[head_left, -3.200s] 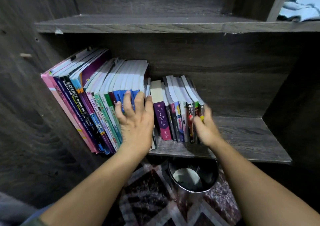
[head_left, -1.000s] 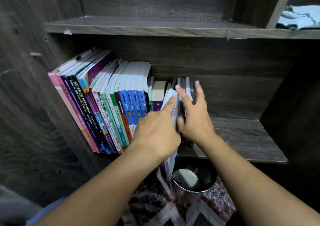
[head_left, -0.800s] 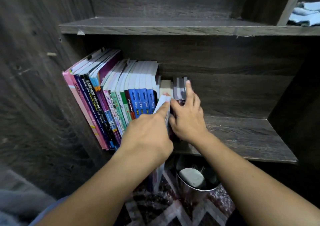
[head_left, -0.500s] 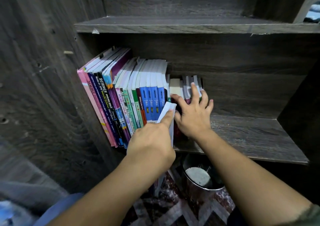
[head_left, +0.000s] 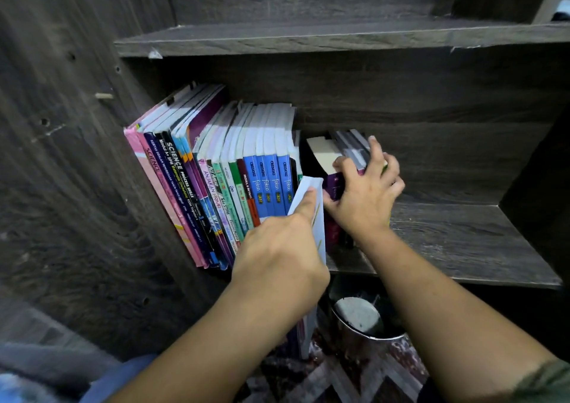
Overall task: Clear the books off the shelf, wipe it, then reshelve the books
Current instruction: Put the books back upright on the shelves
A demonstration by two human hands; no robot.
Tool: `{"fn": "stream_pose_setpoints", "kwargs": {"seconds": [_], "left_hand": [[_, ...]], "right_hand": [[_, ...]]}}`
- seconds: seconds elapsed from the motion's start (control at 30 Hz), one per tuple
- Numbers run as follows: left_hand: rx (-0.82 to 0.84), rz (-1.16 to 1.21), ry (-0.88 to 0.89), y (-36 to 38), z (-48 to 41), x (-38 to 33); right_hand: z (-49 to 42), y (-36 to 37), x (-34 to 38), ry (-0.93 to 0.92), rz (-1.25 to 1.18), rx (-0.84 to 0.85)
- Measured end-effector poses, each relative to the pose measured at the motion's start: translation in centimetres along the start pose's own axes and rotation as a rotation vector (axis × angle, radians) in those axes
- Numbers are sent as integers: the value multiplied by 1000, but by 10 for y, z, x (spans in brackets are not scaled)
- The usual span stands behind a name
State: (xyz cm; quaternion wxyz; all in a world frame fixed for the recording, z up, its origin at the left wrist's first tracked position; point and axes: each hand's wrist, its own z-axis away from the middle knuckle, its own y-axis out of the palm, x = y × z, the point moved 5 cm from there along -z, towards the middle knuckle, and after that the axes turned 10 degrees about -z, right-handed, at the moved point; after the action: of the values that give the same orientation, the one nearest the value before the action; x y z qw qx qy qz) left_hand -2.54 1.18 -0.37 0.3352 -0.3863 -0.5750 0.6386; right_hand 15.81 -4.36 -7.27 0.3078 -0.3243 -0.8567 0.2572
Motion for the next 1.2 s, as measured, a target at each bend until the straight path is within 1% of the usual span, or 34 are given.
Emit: {"fn": "stream_pose_setpoints", "kwargs": {"seconds": [0.13,0.23,0.4,0.53,0.63,0.73,0.8,0.87,0.93,0.97,1.0,1.03,1.1,1.13,1.17,1.2], "left_hand": [[-40,20,-10,-4,-10,-5],[-124,12,-3,-6,-23,-13],[-277,-13,10,5,-51,-35],[-285,-48,-40,29,-73,-39],[-317,-66,-17,32,-81,-39],[-361,-252,65,28,-75,-41],[-403,-390,93,26,-68,-39],[-424,-468,108,28,-64,-35],[-428,-482,129,30,-64,-27],[-433,-462,137,30,-64,-23],[-434,-433,141,31,-64,-20],[-442,-408,145,33,-64,-18],[-505,-402,145,36,-65,-15],[-555,-409,129,38,-68,-13],[-601,-407,116,41,-72,-11],[-646,-399,118,44,-76,-9]], "right_hand": [[-3,-11,-21,64,40,-21],[-6,-19,-34,116,44,-12],[-4,-20,-33,57,31,29],[-3,-20,-31,37,34,36],[-4,-21,-30,56,26,75],[-4,-23,-30,70,-17,147],[-2,-25,-33,36,-67,157],[1,-31,-39,-46,-181,91],[4,-38,-47,-104,-300,5],[3,-41,-53,-84,-364,-15],[2,-43,-60,-20,-445,-1],[2,-41,-66,78,-544,55],[9,-28,-80,323,-699,266],[17,-19,-85,436,-700,392],[25,-11,-90,510,-638,490],[32,-5,-94,537,-542,545]]}}
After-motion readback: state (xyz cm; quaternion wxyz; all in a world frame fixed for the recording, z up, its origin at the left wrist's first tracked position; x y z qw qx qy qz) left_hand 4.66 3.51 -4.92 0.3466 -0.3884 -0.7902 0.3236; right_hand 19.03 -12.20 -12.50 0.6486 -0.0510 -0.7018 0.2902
